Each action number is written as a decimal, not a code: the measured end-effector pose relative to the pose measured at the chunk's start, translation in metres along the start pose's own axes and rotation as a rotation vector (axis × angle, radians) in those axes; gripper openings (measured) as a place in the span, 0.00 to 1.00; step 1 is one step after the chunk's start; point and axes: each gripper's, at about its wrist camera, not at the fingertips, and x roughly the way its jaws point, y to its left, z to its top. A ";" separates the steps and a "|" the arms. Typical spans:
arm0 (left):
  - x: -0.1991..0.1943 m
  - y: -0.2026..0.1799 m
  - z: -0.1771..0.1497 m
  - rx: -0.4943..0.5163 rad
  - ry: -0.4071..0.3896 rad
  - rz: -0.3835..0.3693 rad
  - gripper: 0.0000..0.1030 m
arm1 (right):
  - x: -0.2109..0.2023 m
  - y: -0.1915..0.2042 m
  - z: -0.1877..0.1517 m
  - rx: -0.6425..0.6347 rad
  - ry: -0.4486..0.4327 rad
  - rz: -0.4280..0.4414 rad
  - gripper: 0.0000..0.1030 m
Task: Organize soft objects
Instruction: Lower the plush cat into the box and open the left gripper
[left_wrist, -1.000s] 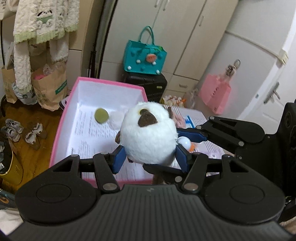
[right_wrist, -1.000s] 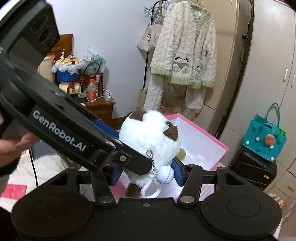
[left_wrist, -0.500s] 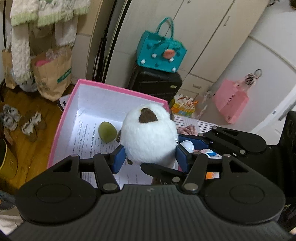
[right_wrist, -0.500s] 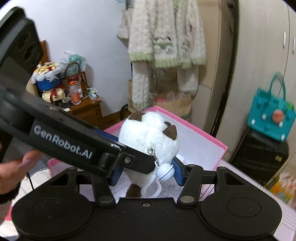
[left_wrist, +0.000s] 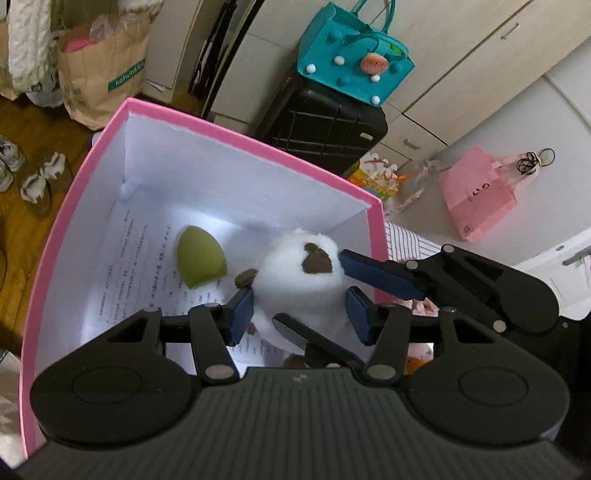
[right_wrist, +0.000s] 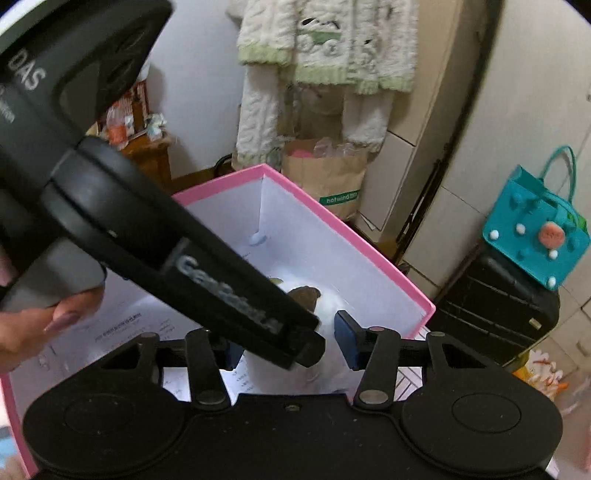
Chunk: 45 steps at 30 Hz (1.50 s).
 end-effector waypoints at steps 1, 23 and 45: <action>0.001 0.000 0.000 -0.005 -0.007 0.001 0.51 | 0.002 0.002 0.000 -0.026 0.003 -0.024 0.51; -0.024 -0.001 -0.020 0.011 -0.073 0.071 0.55 | -0.025 -0.008 -0.023 0.033 -0.073 0.060 0.54; -0.145 -0.041 -0.116 0.288 -0.169 0.235 0.65 | -0.139 0.033 -0.074 0.055 -0.151 0.210 0.54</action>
